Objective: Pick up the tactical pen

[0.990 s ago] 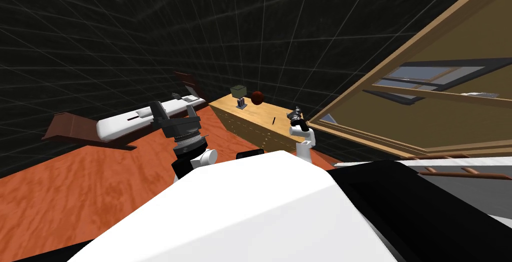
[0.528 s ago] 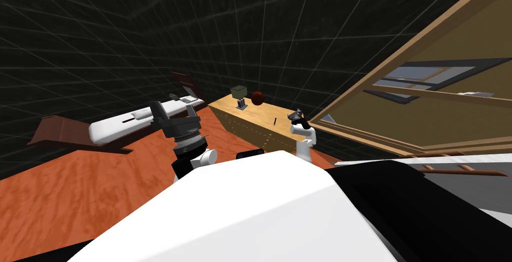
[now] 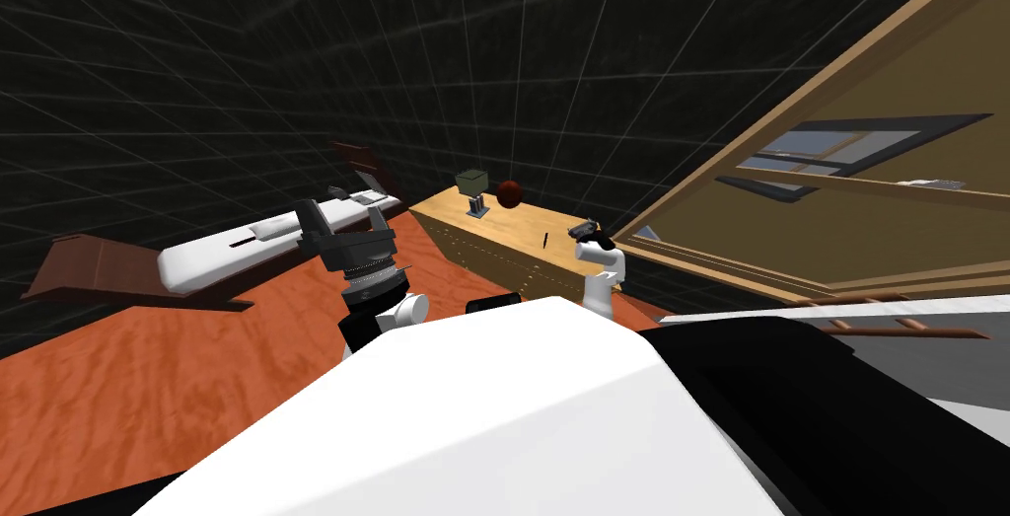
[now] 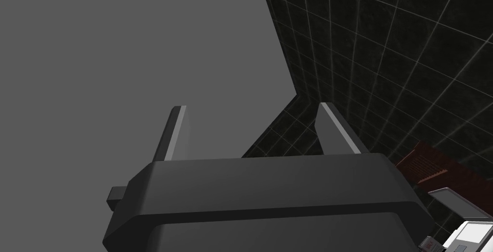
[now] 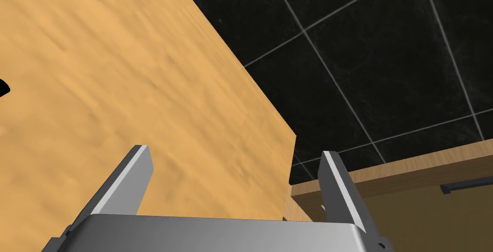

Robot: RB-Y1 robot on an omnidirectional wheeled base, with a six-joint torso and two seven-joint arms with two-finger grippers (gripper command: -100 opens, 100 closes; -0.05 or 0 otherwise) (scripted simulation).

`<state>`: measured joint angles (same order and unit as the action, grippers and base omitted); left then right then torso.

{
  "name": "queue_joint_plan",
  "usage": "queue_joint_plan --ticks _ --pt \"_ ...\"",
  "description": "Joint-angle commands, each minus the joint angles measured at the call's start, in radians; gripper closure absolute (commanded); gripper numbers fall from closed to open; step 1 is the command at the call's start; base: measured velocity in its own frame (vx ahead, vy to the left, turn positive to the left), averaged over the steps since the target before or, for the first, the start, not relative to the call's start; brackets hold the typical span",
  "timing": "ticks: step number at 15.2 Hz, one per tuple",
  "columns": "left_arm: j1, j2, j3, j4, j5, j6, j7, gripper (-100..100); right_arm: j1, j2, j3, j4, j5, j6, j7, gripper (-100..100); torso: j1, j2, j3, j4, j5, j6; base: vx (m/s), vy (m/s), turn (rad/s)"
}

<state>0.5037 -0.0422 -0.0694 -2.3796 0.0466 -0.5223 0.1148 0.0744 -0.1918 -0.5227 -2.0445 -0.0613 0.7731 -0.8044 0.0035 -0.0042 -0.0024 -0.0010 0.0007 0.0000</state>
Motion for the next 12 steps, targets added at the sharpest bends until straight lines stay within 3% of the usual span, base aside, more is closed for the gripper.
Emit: queue_joint_plan --ticks 1,2,3,5,6,9,10,12 --pt "0.0 0.0 0.0 0.0 0.0 0.0 0.0 0 -0.006 0.001 -0.009 0.002 -0.003 0.049 -0.017 -100 0.0 0.0 0.0 0.0 0.0 0.0 0.045 0.055 -0.024" --pt "0.0 0.0 0.0 0.0 0.0 0.0 0.0 0 -0.006 0.001 -0.009 0.002 -0.003 0.049 -0.017 -100 0.0 0.0 0.0 0.0 0.0 0.0 0.026 0.031 -0.001" --pt "0.0 0.0 0.0 0.0 0.0 0.0 0.0 0 -0.03 0.006 -0.036 0.013 -0.008 0.087 -0.06 -100 -0.001 0.001 0.0 0.0 0.0 0.0 0.039 0.04 -0.048" --pt "0.0 0.0 0.0 0.0 0.0 0.0 0.0 0 -0.03 0.006 -0.036 0.013 -0.008 0.121 -0.06 -100 -0.001 0.0 0.0 0.0 0.0 0.0 0.044 0.052 -0.05" --pt "0.0 0.0 0.0 0.0 0.0 0.0 0.0 0 -0.053 0.012 -0.061 0.024 -0.013 0.146 -0.102 -100 -0.001 0.0 0.0 0.0 0.0 0.0 0.04 0.071 -0.048" --pt "0.0 0.0 0.0 0.0 0.0 0.0 0.0 0 -0.053 0.012 -0.061 0.024 -0.013 0.192 -0.102 -100 0.001 0.0 0.0 0.0 0.0 0.0 0.039 0.057 -0.031" --pt "0.0 0.0 0.0 0.0 0.0 0.0 0.0 0 -0.076 0.018 -0.087 0.035 -0.018 0.223 -0.143 -100 -0.001 0.001 0.0 0.0 0.0 0.0 0.039 0.037 -0.043" --pt "0.0 0.0 0.0 0.0 0.0 0.0 0.0 0 -0.076 0.018 -0.087 0.035 -0.018 0.261 -0.143 -100 -0.001 0.0 0.0 0.0 0.0 0.0 0.045 0.047 -0.045"
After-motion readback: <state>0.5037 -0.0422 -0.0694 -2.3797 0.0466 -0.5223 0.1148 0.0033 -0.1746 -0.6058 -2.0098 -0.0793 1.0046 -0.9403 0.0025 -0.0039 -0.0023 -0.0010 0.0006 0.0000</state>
